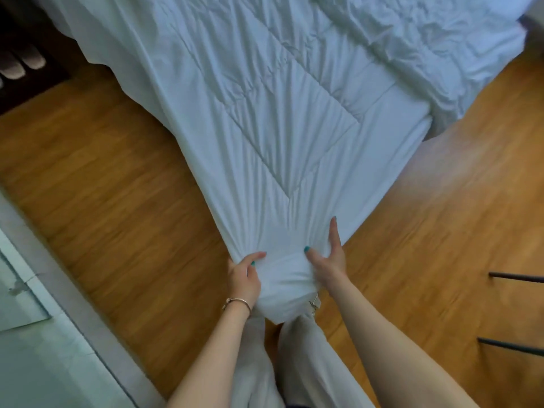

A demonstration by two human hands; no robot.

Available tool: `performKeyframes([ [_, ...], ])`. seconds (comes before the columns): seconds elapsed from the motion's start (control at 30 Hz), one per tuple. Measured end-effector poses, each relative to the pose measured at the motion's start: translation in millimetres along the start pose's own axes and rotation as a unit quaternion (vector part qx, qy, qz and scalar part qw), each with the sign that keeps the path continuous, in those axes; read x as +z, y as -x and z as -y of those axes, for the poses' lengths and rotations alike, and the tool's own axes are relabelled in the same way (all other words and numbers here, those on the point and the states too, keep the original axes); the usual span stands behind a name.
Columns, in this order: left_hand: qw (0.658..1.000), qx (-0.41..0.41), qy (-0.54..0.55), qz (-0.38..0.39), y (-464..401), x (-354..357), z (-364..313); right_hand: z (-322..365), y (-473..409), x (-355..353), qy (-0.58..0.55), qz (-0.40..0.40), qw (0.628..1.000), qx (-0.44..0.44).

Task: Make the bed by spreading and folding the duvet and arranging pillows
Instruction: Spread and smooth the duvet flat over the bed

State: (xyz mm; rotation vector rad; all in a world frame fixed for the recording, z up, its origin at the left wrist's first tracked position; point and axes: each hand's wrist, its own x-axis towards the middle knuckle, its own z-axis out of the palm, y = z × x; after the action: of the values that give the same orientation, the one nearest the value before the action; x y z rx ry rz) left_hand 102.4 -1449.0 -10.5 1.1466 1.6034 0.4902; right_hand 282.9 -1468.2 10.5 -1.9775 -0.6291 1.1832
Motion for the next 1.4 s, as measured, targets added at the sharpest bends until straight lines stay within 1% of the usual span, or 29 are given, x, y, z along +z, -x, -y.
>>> performKeyframes([
  [0.1, 0.999, 0.024, -0.013, 0.015, -6.5, -13.1, -18.0, 23.2, -1.8, -3.7, 0.019, -0.01, 1.0, -0.01],
  [0.2, 0.998, 0.05, 0.005, 0.024, -23.5, -19.6, -41.8, 42.3, -4.5, -8.7, 0.079, -0.027, 0.996, 0.02],
  [0.23, 0.998, 0.055, 0.014, 0.031, -28.5, -17.8, -50.9, 45.6, -2.3, -11.0, 0.132, -0.027, 0.991, 0.016],
  [0.27, 0.997, 0.056, 0.02, 0.043, -31.9, -14.0, -61.8, 48.1, 1.4, -13.3, 0.217, -0.019, 0.976, -0.009],
  [0.3, 0.996, 0.059, 0.018, 0.059, -35.3, -8.9, -72.9, 48.9, 4.8, -16.3, 0.303, 0.002, 0.952, -0.046],
  [0.33, 0.995, 0.065, 0.012, 0.077, -38.2, -2.6, -85.6, 51.3, 6.9, -18.2, 0.346, 0.036, 0.934, -0.085],
  [0.37, 0.993, 0.075, 0.004, 0.095, -41.0, 3.9, -99.4, 56.7, 9.0, -20.1, 0.348, 0.088, 0.925, -0.124],
  [0.43, 0.987, 0.094, 0.002, 0.131, -46.3, 14.3, -127.4, 66.3, 9.1, -23.6, 0.271, 0.198, 0.921, -0.199],
  [0.47, 0.983, 0.099, 0.01, 0.152, -48.2, 18.6, -143.0, 70.7, 7.3, -27.5, 0.232, 0.228, 0.921, -0.213],
  [0.5, 0.98, 0.094, 0.03, 0.174, -50.9, 22.7, -157.3, 75.9, 5.4, -33.3, 0.2, 0.241, 0.928, -0.202],
  [0.53, 0.975, 0.079, 0.062, 0.197, -52.6, 27.3, -171.3, 81.6, 3.2, -40.9, 0.183, 0.234, 0.937, -0.186],
  [0.6, 0.962, 0.033, 0.13, 0.238, -54.5, 37.4, -196.3, 92.5, -5.1, -59.6, 0.159, 0.163, 0.955, -0.188],
  [0.67, 0.949, 0.002, 0.175, 0.262, -60.0, 50.6, -218.3, 104.4, -18.1, -79.3, 0.138, 0.087, 0.967, -0.195],
  [0.7, 0.944, -0.008, 0.187, 0.271, -64.4, 58.4, -229.4, 113.1, -27.6, -89.3, 0.136, 0.073, 0.969, -0.191],
  [0.73, 0.941, -0.014, 0.189, 0.281, -70.0, 67.1, -239.1, 122.1, -39.1, -100.2, 0.131, 0.079, 0.972, -0.177],
  [0.83, 0.937, -0.026, 0.177, 0.301, -85.5, 98.3, -270.4, 143.0, -81.3, -143.4, 0.057, 0.164, 0.981, -0.089],
  [0.87, 0.936, -0.03, 0.177, 0.303, -89.1, 111.4, -282.1, 148.8, -96.2, -160.7, 0.053, 0.176, 0.98, -0.072],
  [0.9, 0.936, -0.032, 0.177, 0.304, -92.2, 125.5, -294.1, 153.1, -110.3, -177.6, 0.073, 0.169, 0.981, -0.065],
  [1.0, 0.939, -0.031, 0.169, 0.298, -106.1, 177.8, -334.1, 160.3, -150.1, -227.0, 0.187, 0.068, 0.974, -0.112],
  [1.07, 0.951, -0.001, 0.095, 0.294, -123.1, 212.4, -361.2, 162.6, -180.7, -260.3, 0.207, 0.038, 0.968, -0.136],
  [1.1, 0.957, 0.041, 0.021, 0.287, -131.5, 226.6, -375.0, 164.2, -197.7, -277.7, 0.198, 0.045, 0.968, -0.146],
  [1.13, 0.955, 0.099, -0.072, 0.269, -140.6, 238.7, -387.0, 167.2, -213.0, -295.2, 0.193, 0.062, 0.967, -0.156],
  [1.17, 0.943, 0.162, -0.169, 0.235, -150.8, 248.9, -398.1, 170.9, -227.4, -311.7, 0.192, 0.077, 0.964, -0.168],
  [1.2, 0.921, 0.224, -0.26, 0.187, -163.4, 257.7, -407.9, 175.4, -241.2, -325.8, 0.194, 0.089, 0.959, -0.184],
  [1.23, 0.889, 0.276, -0.34, 0.134, -176.3, 264.8, -417.2, 180.1, -253.4, -337.5, 0.196, 0.099, 0.955, -0.2],
  [1.27, 0.857, 0.302, -0.409, 0.09, -189.0, 271.4, -428.9, 184.5, -265.0, -346.2, 0.198, 0.109, 0.951, -0.211],
  [1.3, 0.829, 0.301, -0.467, 0.061, -203.0, 277.3, -442.0, 187.5, -277.2, -352.9, 0.196, 0.119, 0.95, -0.213],
  [1.33, 0.809, 0.286, -0.512, 0.047, -218.0, 282.9, -455.3, 190.7, -289.0, -359.0, 0.187, 0.125, 0.952, -0.207],
  [1.4, 0.787, 0.261, -0.556, 0.043, -246.8, 291.1, -476.5, 196.8, -313.3, -370.5, 0.141, 0.116, 0.964, -0.192],
])
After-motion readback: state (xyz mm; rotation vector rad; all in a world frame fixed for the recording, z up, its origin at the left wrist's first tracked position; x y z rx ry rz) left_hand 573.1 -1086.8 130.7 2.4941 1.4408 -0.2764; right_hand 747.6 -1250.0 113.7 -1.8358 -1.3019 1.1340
